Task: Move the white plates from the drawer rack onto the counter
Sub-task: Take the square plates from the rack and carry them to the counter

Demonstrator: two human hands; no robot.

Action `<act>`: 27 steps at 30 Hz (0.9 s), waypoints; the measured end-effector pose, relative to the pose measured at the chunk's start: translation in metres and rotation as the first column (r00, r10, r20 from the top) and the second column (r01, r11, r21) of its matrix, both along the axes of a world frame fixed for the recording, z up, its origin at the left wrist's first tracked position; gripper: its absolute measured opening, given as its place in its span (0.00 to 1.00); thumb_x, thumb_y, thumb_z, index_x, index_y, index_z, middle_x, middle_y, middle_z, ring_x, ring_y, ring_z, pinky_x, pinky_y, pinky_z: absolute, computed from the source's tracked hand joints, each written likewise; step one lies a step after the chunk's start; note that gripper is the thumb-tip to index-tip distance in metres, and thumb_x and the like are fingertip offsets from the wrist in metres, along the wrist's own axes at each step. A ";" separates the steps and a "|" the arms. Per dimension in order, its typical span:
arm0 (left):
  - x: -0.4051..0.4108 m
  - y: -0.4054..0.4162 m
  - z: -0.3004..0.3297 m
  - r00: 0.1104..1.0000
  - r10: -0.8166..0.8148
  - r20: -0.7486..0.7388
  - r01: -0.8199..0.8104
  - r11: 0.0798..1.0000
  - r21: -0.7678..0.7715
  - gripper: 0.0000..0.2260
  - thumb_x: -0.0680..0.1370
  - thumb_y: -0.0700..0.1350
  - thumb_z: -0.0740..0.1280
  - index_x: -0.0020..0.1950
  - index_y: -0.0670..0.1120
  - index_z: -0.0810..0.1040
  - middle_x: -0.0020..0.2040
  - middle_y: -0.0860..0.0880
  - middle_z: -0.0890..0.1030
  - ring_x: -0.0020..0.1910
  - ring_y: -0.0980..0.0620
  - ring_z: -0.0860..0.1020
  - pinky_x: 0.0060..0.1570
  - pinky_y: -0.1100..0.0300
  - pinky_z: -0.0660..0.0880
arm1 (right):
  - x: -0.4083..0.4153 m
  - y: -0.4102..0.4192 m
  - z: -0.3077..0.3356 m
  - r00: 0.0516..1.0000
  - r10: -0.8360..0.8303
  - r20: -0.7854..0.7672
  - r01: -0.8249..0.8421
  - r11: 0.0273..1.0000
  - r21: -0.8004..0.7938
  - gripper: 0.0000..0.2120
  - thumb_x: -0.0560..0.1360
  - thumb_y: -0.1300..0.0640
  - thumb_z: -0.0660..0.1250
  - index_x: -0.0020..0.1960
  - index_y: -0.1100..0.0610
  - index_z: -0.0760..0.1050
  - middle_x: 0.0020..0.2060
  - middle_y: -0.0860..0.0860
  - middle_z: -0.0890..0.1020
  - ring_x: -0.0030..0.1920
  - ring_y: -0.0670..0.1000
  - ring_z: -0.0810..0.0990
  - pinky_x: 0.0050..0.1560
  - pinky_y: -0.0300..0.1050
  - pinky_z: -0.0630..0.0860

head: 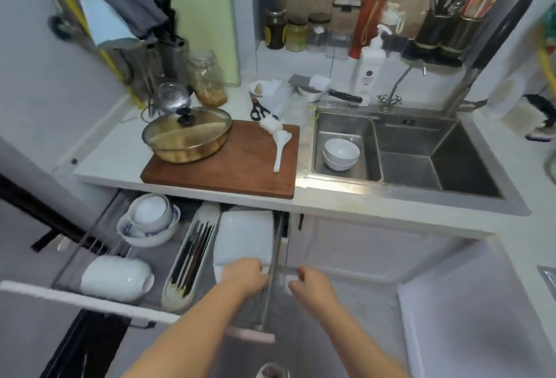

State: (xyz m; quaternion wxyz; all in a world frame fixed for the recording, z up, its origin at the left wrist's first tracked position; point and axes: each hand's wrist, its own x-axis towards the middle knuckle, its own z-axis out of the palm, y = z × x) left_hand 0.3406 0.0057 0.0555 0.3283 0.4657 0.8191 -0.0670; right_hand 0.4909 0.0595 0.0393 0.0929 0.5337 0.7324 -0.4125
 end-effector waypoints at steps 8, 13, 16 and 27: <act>-0.042 -0.055 -0.010 0.982 0.185 0.026 -0.184 0.983 -0.022 0.20 0.76 0.53 0.59 0.64 0.48 0.77 0.65 0.46 0.77 0.65 0.46 0.75 0.62 0.54 0.71 | -0.061 -0.038 -0.008 0.994 0.107 -0.035 -0.109 0.993 -0.050 0.22 0.74 0.55 0.63 0.67 0.56 0.70 0.64 0.53 0.77 0.64 0.53 0.75 0.58 0.41 0.70; -0.084 -0.055 -0.021 0.987 0.160 0.032 -0.158 0.987 -0.040 0.18 0.75 0.52 0.58 0.60 0.46 0.78 0.61 0.45 0.79 0.60 0.45 0.77 0.56 0.53 0.74 | -0.102 -0.042 -0.017 0.999 0.041 -0.028 -0.044 0.996 -0.083 0.25 0.75 0.53 0.65 0.70 0.55 0.67 0.66 0.53 0.74 0.64 0.53 0.76 0.63 0.49 0.75; -0.116 -0.041 -0.031 0.996 0.085 0.026 -0.084 0.995 -0.044 0.17 0.75 0.51 0.58 0.58 0.46 0.78 0.59 0.45 0.80 0.58 0.44 0.78 0.54 0.53 0.75 | -0.128 -0.037 -0.029 1.000 0.019 -0.007 -0.019 0.998 -0.067 0.24 0.76 0.53 0.64 0.71 0.56 0.66 0.67 0.52 0.74 0.66 0.52 0.74 0.64 0.44 0.72; -0.215 0.017 -0.081 0.950 -0.307 0.059 0.311 0.945 -0.102 0.19 0.77 0.51 0.57 0.65 0.47 0.74 0.64 0.47 0.77 0.61 0.46 0.77 0.56 0.52 0.76 | -0.213 -0.039 -0.060 0.890 -0.456 0.031 0.451 0.865 -0.221 0.21 0.72 0.59 0.67 0.65 0.58 0.72 0.53 0.52 0.80 0.57 0.54 0.80 0.55 0.44 0.75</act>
